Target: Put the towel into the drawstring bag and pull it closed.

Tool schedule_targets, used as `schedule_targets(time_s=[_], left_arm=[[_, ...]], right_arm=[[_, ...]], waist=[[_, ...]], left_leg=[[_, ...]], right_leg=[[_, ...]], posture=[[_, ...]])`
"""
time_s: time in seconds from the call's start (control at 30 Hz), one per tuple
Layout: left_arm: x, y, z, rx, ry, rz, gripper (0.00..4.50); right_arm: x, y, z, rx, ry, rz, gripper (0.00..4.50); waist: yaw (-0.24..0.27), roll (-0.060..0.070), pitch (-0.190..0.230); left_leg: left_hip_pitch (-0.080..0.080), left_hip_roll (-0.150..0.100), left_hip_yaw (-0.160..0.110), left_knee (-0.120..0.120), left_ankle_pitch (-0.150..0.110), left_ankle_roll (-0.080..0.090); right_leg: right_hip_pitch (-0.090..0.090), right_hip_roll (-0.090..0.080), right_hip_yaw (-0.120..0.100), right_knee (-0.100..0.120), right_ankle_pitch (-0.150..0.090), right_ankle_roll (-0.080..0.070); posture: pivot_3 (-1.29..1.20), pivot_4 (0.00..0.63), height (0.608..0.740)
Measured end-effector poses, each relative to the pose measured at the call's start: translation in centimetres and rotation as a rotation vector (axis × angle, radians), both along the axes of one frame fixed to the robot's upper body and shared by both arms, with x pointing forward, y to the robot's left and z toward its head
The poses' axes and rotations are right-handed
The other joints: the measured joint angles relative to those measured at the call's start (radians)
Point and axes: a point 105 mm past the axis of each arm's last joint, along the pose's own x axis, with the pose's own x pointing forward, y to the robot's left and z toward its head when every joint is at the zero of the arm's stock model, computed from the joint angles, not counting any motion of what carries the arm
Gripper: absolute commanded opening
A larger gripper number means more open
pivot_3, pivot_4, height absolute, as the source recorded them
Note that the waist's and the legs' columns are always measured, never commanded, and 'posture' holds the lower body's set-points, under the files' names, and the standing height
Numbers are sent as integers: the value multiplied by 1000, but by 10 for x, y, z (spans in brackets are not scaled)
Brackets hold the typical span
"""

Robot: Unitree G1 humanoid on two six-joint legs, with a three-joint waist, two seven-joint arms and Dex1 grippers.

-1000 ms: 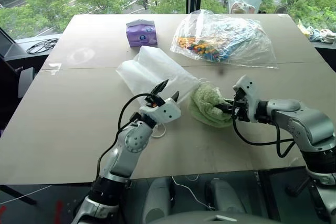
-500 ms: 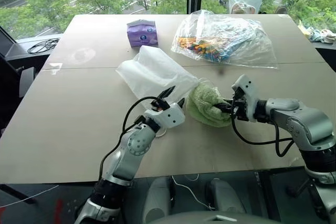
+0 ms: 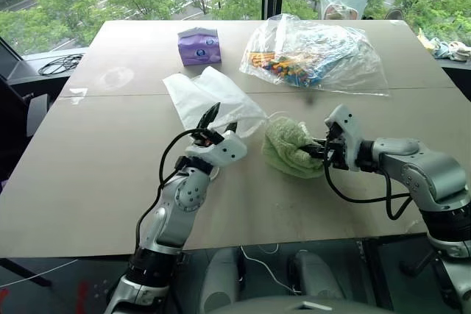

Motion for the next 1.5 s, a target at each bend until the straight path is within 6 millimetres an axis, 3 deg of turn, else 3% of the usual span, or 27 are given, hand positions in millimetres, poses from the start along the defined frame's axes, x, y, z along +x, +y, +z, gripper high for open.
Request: schedule_targets(time_s=[0.13, 0.23, 0.33, 0.47, 0.57, 0.73, 0.93, 1.27, 1.5], left_arm=[[3, 10, -3, 6, 22, 55, 2708], [5, 19, -4, 18, 32, 92, 1547], [5, 26, -5, 31, 39, 110, 59], [6, 33, -3, -21, 52, 120, 59], [7, 37, -4, -165, 96, 101, 59], [16, 34, -5, -557, 261, 28, 59], [16, 18, 23, -739, 296, -144, 59], [8, 8, 34, -796, 377, -259, 59], [-5, -24, 27, -631, 471, -427, 59]], right_arm=[[1, 1, 1, -3, -2, 6, 0], [3, 2, 1, 3, -2, 4, 0], [3, 4, -2, 0, 2, 9, 0], [3, 6, -1, 3, -6, 17, 0], [1, 8, 1, 23, -2, 30, 0], [-8, 25, 26, 182, -17, 109, 0], [-17, 54, 57, 382, 0, 180, 0], [-10, 65, 42, 345, 67, 116, 0], [3, 81, 50, 481, 124, 41, 0]], waist=[[0, 0, 0], [-1, 0, 0], [-1, 0, 0], [0, 0, 0], [0, 0, 0], [-1, 0, 0], [-3, 0, 0], [-2, 0, 0], [-3, 0, 0]], left_leg=[[0, 0, 0, 0, 0, 0], [0, 0, 0, 0, 0, 0], [0, 0, 0, 1, 0, 0], [0, 1, 0, 1, 0, 0], [0, 1, 0, 1, 0, 0], [-1, 1, -2, 5, 0, 0], [-1, 1, -3, 7, 0, 0], [-1, 0, -3, 7, 0, 0], [-1, 0, -3, 7, 0, 0]], right_leg=[[0, 1, 0, 0, 0, 0], [0, 1, 0, 1, 0, 0], [0, 0, 0, 1, 0, 0], [0, 0, 0, 1, 0, 0], [0, 0, 0, 1, 0, 0], [1, 2, -2, 2, 0, 0], [1, 3, -2, 5, 0, 0], [1, 4, -2, 5, 0, 0], [1, 4, -2, 6, 0, 0]], posture=[[0, 150, 740], [0, 150, 740], [0, 150, 740], [0, 150, 740], [0, 150, 740], [0, 150, 740], [0, 150, 740], [0, 150, 740], [0, 150, 740]])
